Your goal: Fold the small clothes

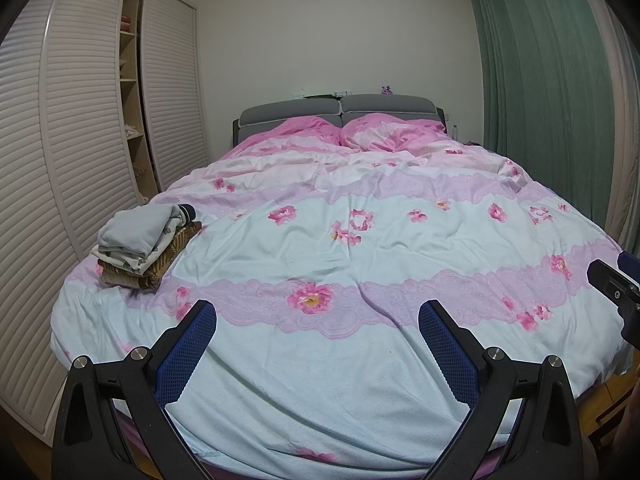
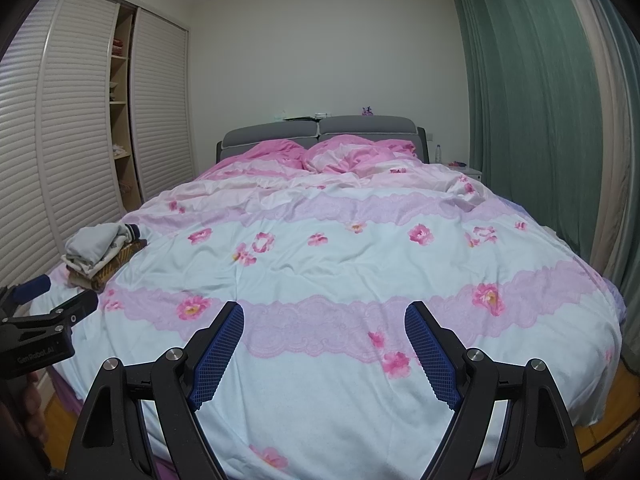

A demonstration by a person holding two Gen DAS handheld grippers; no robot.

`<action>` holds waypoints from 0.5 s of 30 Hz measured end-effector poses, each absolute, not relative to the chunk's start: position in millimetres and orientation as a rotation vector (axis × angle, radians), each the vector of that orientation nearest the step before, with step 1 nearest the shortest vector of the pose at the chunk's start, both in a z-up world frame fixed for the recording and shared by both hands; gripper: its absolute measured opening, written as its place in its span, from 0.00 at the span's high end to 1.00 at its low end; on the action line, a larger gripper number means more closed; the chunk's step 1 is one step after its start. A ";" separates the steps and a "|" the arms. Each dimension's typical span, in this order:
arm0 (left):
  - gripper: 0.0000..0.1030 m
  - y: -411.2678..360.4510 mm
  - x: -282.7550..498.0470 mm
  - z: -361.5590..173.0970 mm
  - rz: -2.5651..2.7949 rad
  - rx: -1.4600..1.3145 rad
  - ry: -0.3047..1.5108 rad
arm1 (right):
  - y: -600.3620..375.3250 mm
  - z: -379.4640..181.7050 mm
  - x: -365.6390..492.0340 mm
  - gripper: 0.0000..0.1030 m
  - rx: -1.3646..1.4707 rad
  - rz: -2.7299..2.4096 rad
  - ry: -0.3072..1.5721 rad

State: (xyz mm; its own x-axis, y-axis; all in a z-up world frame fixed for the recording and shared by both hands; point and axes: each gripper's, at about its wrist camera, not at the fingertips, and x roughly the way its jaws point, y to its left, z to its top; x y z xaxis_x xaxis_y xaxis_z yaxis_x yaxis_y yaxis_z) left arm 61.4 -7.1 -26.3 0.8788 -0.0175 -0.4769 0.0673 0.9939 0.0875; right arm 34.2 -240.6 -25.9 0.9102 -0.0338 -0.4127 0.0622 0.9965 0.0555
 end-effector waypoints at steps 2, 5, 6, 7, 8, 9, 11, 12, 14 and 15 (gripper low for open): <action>0.00 -7.2 61.4 -26.4 -0.044 0.103 0.494 | -241.0 -26.0 33.8 0.19 0.068 -0.049 0.424; 0.00 -7.7 61.7 -26.5 -0.043 0.104 0.494 | -240.8 -26.1 34.0 0.19 0.069 -0.049 0.425; 0.00 -7.2 61.4 -26.7 -0.043 0.104 0.494 | -240.8 -26.1 33.9 0.19 0.070 -0.049 0.425; 0.00 -7.8 61.9 -26.7 -0.044 0.104 0.495 | -240.2 -26.0 33.8 0.19 0.069 -0.050 0.424; 0.00 -7.2 61.2 -26.9 -0.044 0.103 0.496 | -240.4 -26.0 33.8 0.19 0.069 -0.050 0.424; 0.00 -7.8 61.4 -26.5 -0.043 0.103 0.495 | -240.3 -26.0 33.9 0.19 0.068 -0.050 0.424; 0.00 -7.2 61.3 -27.1 -0.044 0.104 0.494 | -240.8 -25.9 33.8 0.19 0.068 -0.049 0.423; 0.00 -7.1 61.1 -27.3 -0.044 0.105 0.496 | -240.8 -26.1 33.7 0.19 0.069 -0.050 0.422; 0.00 -9.3 61.6 -26.1 -0.046 0.108 0.498 | -240.7 -26.1 34.1 0.19 0.073 -0.049 0.423; 0.00 -10.4 61.8 -25.8 -0.047 0.110 0.500 | -240.5 -26.2 34.1 0.19 0.071 -0.048 0.424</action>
